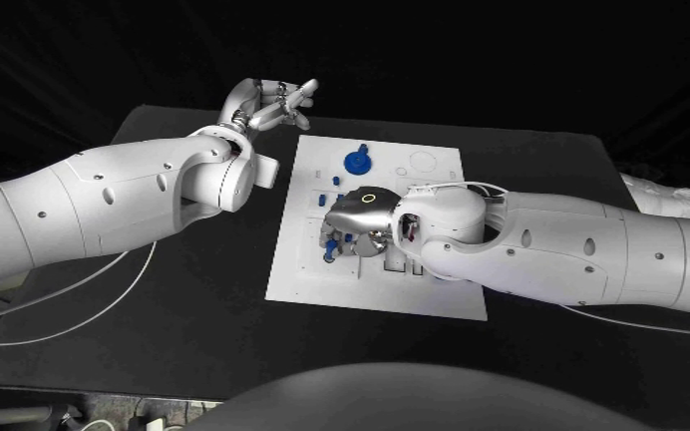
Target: Assemble the parts on the task board
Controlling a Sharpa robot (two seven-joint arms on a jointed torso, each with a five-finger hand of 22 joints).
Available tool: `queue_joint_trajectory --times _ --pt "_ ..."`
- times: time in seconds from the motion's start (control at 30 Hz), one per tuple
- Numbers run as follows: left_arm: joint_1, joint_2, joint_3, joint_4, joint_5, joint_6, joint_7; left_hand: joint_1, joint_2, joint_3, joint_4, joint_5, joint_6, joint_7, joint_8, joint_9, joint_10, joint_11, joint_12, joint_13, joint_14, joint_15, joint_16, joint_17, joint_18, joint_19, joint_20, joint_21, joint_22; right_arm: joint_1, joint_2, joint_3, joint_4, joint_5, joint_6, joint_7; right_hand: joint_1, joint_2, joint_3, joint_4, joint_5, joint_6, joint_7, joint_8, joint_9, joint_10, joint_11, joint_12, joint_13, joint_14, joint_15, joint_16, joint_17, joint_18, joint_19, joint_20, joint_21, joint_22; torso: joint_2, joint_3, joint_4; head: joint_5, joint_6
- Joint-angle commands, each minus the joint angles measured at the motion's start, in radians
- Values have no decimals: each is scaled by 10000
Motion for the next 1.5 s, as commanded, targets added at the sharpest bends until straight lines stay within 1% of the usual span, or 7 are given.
queue_joint_trajectory --times 0.03,0.6,0.73,0.9,1.1,1.33,1.5 --pt "8 9 8 14 25 122 68 -5 97 -58 -12 58 -45 15 -47 11 -62 15 18 -9 41 -15 -35 -9 115 76 -21 -47 -10 -24 2 0 -12 -89 325 9 -65 73 59 9 64 151 -132 58 13 -107 -3 -44 -13 1041 -43 41 2634 -143 1029 -15 45 2629 -5 3 7 -6 1" --pt "9 -11 8 24 25 114 58 -5 97 -58 -12 58 -45 15 -47 11 -62 15 18 -9 41 -15 -35 -9 115 76 -21 -47 -10 -100 107 -22 -222 69 443 -49 -158 -47 27 64 57 66 -142 -30 -15 -274 -8 -43 -12 1041 -71 41 2634 -143 1029 -52 45 2629 2 3 4 -5 1" --pt "9 -9 8 23 25 112 61 -5 97 -58 -12 58 -45 15 -47 11 -62 15 18 -9 41 -15 -35 -9 115 76 -21 -47 -10 -108 115 -23 -219 71 507 -101 -355 -377 -156 150 35 -297 -46 -224 -105 -663 66 -65 -22 1041 -39 41 2634 -143 1029 -49 45 2629 2 1 6 -24 1" --pt "9 -1 8 22 25 120 67 -5 97 -58 -12 58 -45 15 -47 11 -62 15 18 -9 41 -15 -35 -9 115 76 -21 -47 -10 -111 87 -25 -194 79 300 -114 -1126 -1095 -859 391 22 -1950 338 -293 -218 -2109 377 -79 -9 1041 173 41 2634 -143 1029 86 45 2629 -2 5 -2 -25 1" --pt "9 13 8 6 25 133 68 31 146 -77 -14 64 -48 15 -47 12 -63 14 20 -8 45 -16 -28 -27 115 95 -22 -71 -33 -112 -173 -29 -17 595 -1302 -163 -1654 -1308 -1378 511 11 -3563 533 -307 -258 -2903 546 -24 15 1041 301 41 2634 -143 1029 231 45 2629 0 8 5 30 1" --pt "7 38 7 -44 25 151 61 32 148 -81 -13 64 -49 15 -47 13 -63 15 21 -8 46 -16 -28 -29 116 97 -22 -73 -35 64 -1087 -27 552 1871 -3198 124 -1677 -1171 -1467 498 12 -3031 660 -170 -162 -2510 668 182 76 1041 534 41 2634 -143 1029 422 45 2629 -9 10 -22 -11 1" --pt "6 100 4 -109 25 182 57 32 148 -81 -13 64 -49 15 -47 13 -63 15 21 -8 46 -16 -28 -29 116 97 -22 -73 -35 567 -2180 -28 1161 4219 -3346 75 -1568 -980 -1483 421 21 -2038 762 77 -27 -1688 757 533 158 1041 734 41 2634 -143 1029 604 45 2629 -25 -2 -42 -292 1"
